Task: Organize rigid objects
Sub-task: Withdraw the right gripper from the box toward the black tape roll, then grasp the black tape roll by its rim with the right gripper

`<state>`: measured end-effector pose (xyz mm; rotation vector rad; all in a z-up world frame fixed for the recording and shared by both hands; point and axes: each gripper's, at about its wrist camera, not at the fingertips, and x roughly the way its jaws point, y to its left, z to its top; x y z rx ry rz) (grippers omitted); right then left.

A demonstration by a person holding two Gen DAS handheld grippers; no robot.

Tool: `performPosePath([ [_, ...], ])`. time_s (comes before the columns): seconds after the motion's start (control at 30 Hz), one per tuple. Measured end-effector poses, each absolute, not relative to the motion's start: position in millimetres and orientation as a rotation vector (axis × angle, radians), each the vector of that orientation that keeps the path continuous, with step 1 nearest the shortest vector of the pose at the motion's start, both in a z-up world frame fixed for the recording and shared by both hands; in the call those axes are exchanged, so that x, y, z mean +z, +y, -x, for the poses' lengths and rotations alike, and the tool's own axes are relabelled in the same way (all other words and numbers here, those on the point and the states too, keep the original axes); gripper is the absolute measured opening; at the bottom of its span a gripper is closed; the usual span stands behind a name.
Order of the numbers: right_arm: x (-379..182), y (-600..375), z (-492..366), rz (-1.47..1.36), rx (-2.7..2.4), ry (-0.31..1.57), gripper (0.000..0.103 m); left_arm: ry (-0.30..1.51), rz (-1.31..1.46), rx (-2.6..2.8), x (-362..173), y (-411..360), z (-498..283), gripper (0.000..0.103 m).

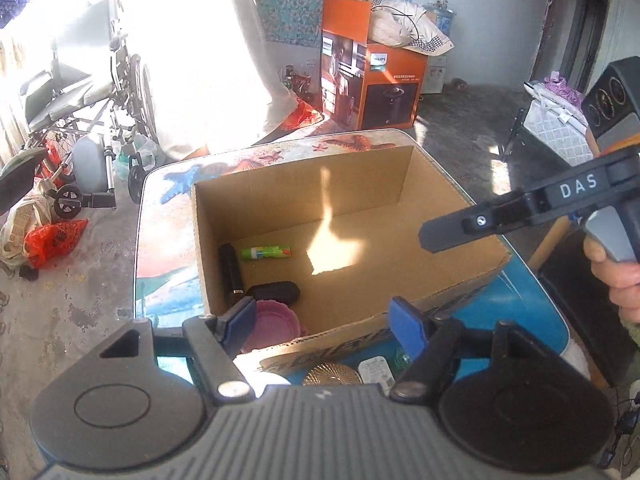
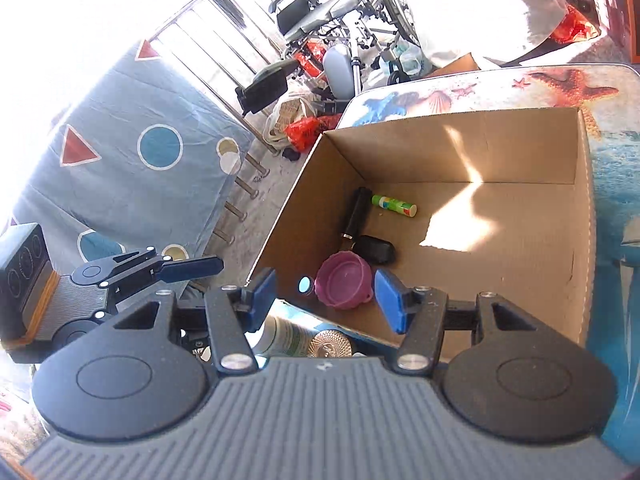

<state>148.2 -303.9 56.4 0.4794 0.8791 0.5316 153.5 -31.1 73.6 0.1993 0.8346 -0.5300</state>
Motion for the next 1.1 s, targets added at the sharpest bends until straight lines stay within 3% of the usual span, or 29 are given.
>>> performPosePath([
  [0.17, 44, -312, -71, -0.522, 0.503, 0.771, 0.054, 0.832, -0.158, -0.538, 60, -24, -113, 0.075],
  [0.33, -19, -299, -27, -0.591, 0.405, 0.791, 0.054, 0.895, -0.137, -0.577, 27, -26, -87, 0.075],
  [0.57, -77, -282, -21, -0.607, 0.298, 0.859, 0.054, 0.981, -0.202, -0.548, -35, -41, -76, 0.075],
  [0.83, -91, -252, -36, -0.475, 0.304, 0.889, 0.051, 0.977, -0.341, -0.547, -68, -63, -70, 0.075],
  [1.03, -96, -239, -44, -0.433, 0.333, 0.919, 0.043, 0.977, -0.386, -0.559, -82, -68, -70, 0.074],
  [1.1, -99, -237, -47, -0.420, 0.340, 0.929, 0.036, 0.973, -0.396, -0.563, -84, -71, -69, 0.074],
])
